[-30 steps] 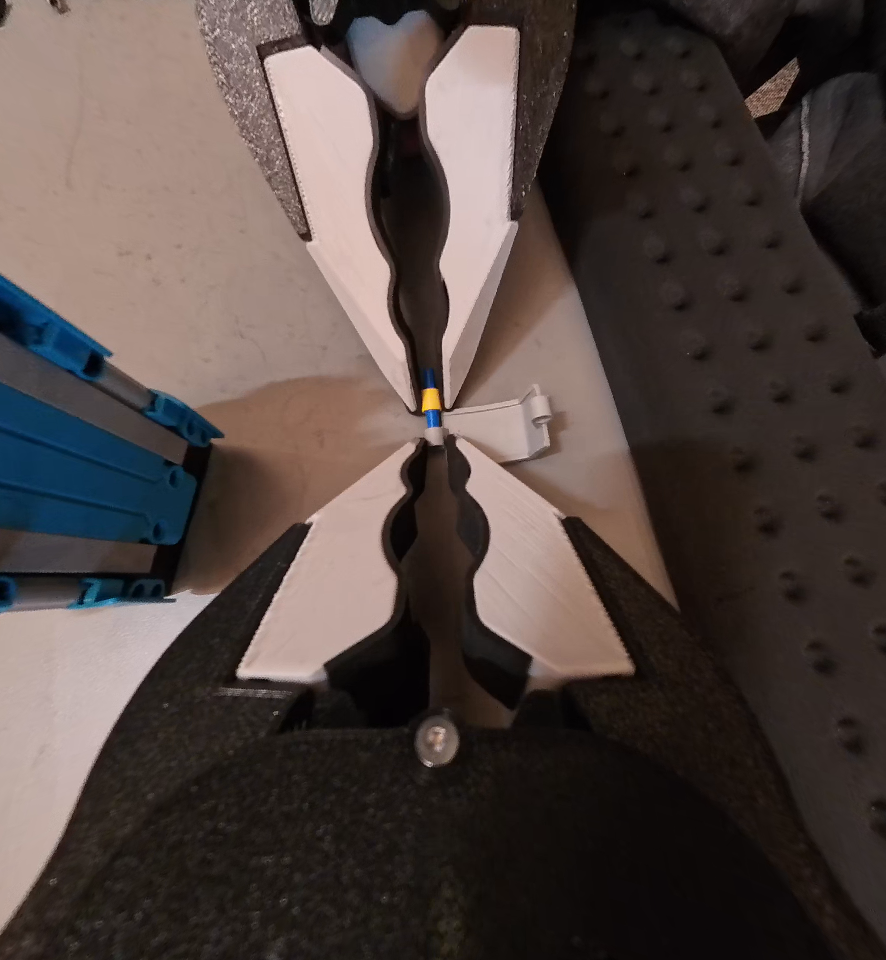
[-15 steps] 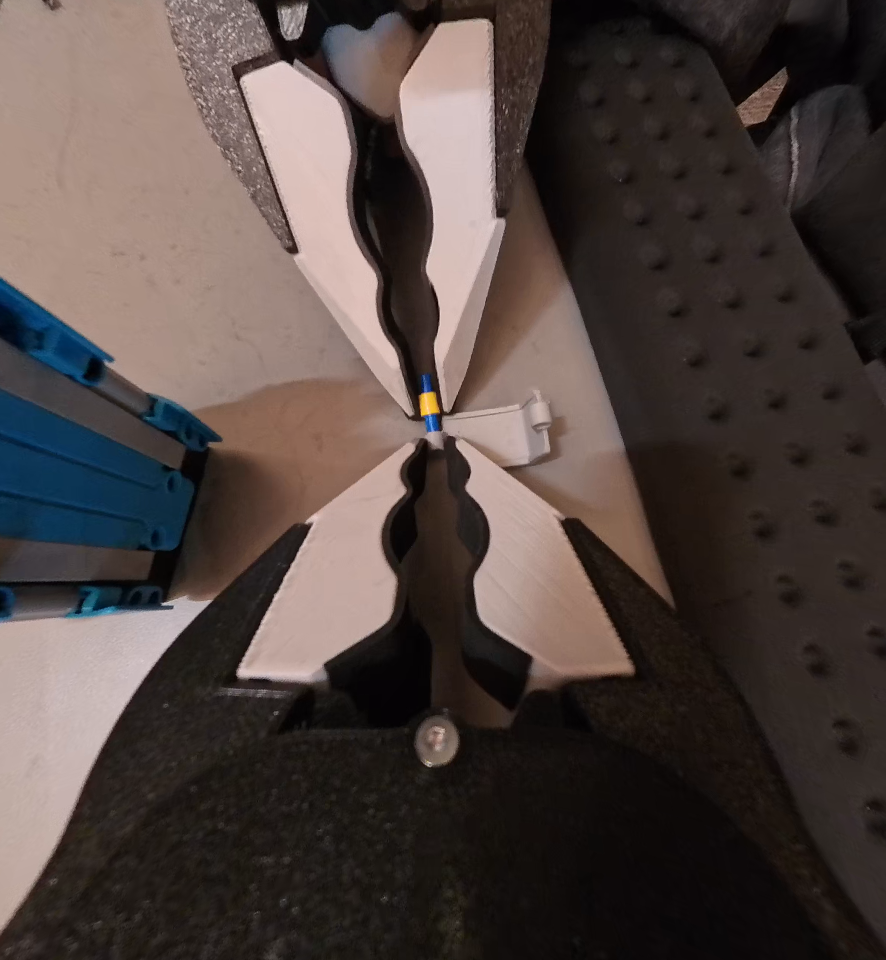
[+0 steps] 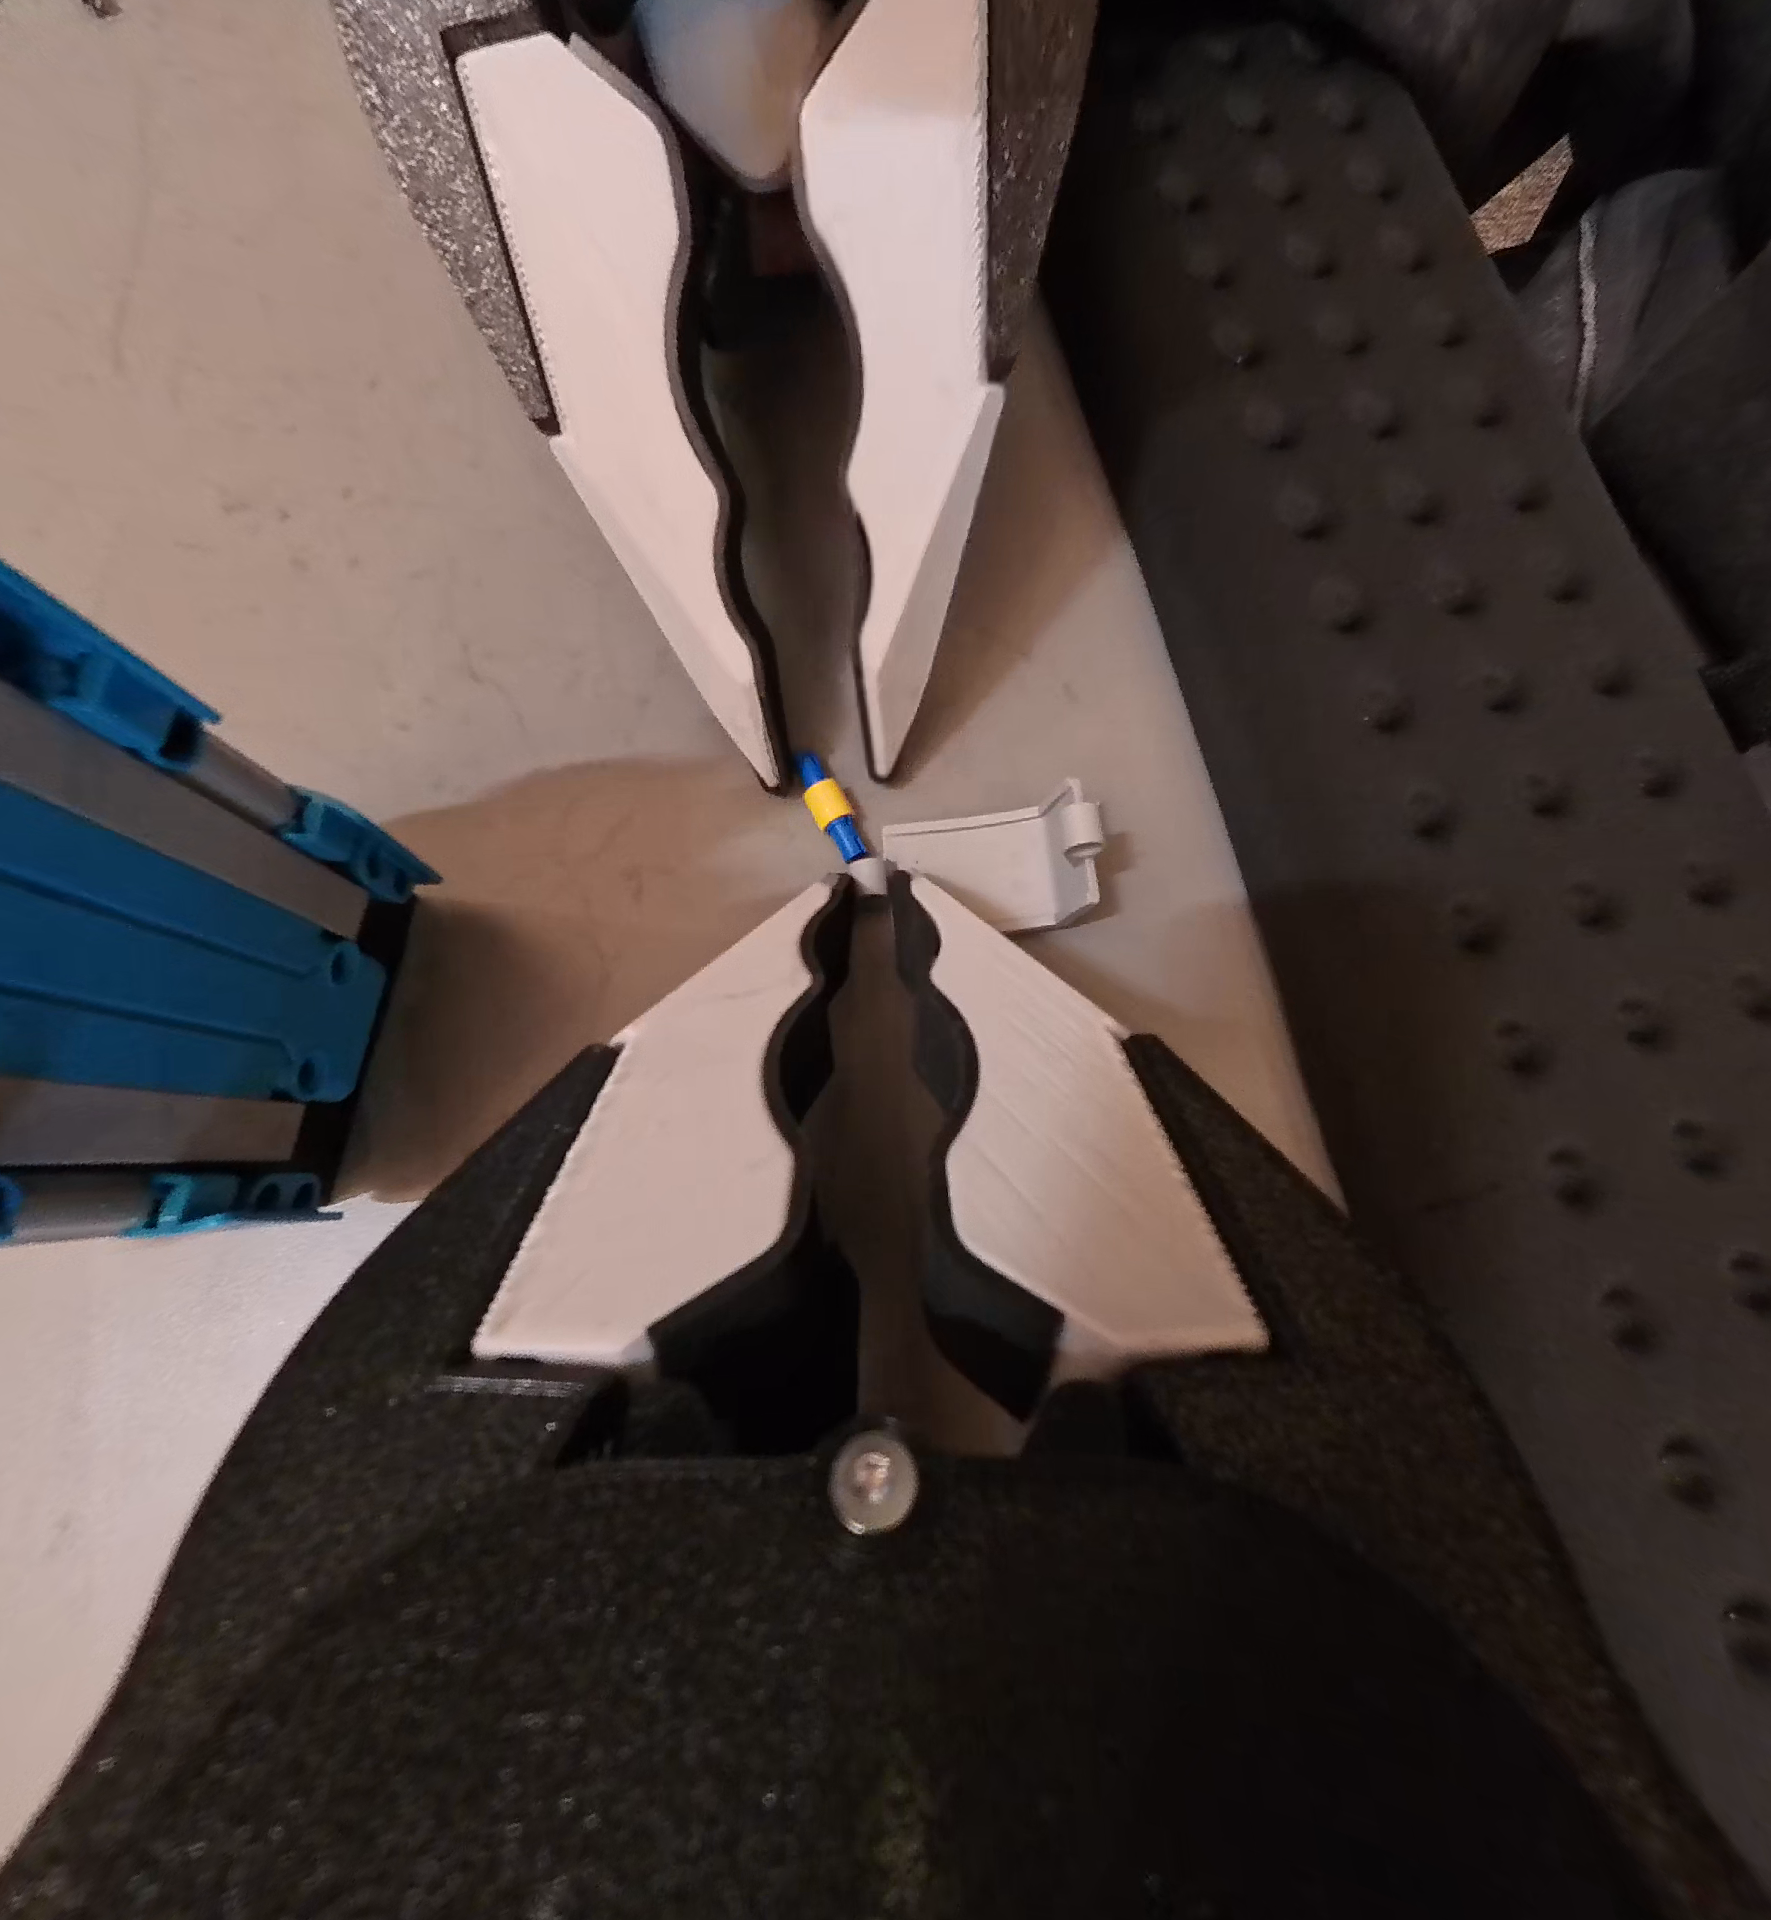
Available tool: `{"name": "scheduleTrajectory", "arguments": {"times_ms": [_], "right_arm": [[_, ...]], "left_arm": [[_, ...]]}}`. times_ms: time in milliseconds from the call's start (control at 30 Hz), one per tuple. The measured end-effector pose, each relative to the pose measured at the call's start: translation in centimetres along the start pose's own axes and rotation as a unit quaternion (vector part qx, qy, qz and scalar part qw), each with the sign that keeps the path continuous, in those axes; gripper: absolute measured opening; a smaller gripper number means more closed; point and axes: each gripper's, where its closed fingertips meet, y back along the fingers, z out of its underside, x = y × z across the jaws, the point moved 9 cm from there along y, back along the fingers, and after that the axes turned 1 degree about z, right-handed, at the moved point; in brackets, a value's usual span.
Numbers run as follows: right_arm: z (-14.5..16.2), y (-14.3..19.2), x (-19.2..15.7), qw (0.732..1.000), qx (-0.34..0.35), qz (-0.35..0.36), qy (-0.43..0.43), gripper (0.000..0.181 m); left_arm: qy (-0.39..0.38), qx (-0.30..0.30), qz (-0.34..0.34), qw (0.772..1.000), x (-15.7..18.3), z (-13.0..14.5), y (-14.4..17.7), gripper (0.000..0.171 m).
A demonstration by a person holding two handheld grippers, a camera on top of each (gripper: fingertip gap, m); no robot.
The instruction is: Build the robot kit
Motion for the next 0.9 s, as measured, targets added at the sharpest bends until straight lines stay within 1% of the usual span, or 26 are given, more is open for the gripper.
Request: {"name": "scheduleTrajectory", "arguments": {"times_ms": [133, 333, 533, 767, 900], "right_arm": [[-0.2, -0.3, -0.1, 1.000, -0.003, 0.009, 0.017, 0.007], [-0.4, -0.2, -0.7, 0.998, -0.018, 0.015, 0.055, 0.005], [-0.6, -0.2, -0.7, 0.999, -0.029, 0.021, 0.029, 0.004], [-0.9, 0.0, -1.3, 0.997, -0.029, 0.039, 0.066, 0.004], [-0.6, -0.1, -1.0, 0.998, -0.022, 0.024, 0.046, 0.004]], "left_arm": [[0.000, 0.000, -0.001, 1.000, 0.0, 0.0, 0.0, 0.007], [-0.003, 0.000, -0.003, 1.000, 0.0, 0.0, 0.0, 0.007], [-0.003, 0.000, -0.006, 1.000, 0.0, 0.0, 0.0, 0.007], [-0.002, 0.000, -0.007, 1.000, 0.1, 0.0, 0.0, 0.006], [-0.001, 0.000, -0.005, 1.000, 0.0, 0.0, 0.0, 0.006]]}}
